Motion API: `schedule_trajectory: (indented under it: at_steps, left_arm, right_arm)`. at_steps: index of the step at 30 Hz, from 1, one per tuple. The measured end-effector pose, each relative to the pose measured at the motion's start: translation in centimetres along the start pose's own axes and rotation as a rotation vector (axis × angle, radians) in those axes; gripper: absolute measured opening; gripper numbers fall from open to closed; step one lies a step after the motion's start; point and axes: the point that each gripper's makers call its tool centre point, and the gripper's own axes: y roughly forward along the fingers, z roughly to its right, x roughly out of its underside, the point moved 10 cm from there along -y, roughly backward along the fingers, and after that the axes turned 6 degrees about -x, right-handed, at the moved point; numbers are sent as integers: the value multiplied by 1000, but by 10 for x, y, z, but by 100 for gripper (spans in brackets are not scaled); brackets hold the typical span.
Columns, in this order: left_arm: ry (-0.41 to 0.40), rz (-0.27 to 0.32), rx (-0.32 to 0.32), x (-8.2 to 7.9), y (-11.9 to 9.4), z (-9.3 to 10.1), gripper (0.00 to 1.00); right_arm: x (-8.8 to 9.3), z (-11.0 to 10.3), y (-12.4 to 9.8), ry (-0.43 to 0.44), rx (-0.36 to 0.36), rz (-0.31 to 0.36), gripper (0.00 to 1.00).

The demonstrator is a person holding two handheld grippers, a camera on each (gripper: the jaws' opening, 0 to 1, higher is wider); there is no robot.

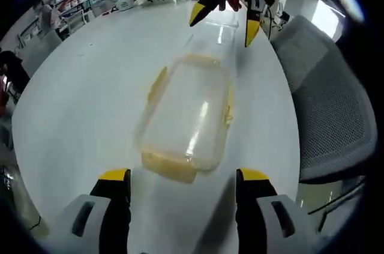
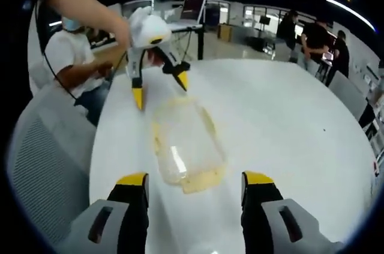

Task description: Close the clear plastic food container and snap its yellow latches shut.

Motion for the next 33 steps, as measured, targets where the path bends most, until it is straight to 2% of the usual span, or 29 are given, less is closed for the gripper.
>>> schedule_trajectory:
  at_steps: [13, 16, 33]
  left_arm:
    - [49, -28, 22, -1, 5, 1, 70]
    - [64, -37, 23, -3, 6, 2, 70]
    - [116, -78, 43, -6, 12, 1, 69]
  right_arm:
    - [3, 3, 8, -50, -35, -62, 60]
    - [5, 4, 11, -83, -52, -99, 59]
    - [6, 9, 24, -131, -103, -179, 59]
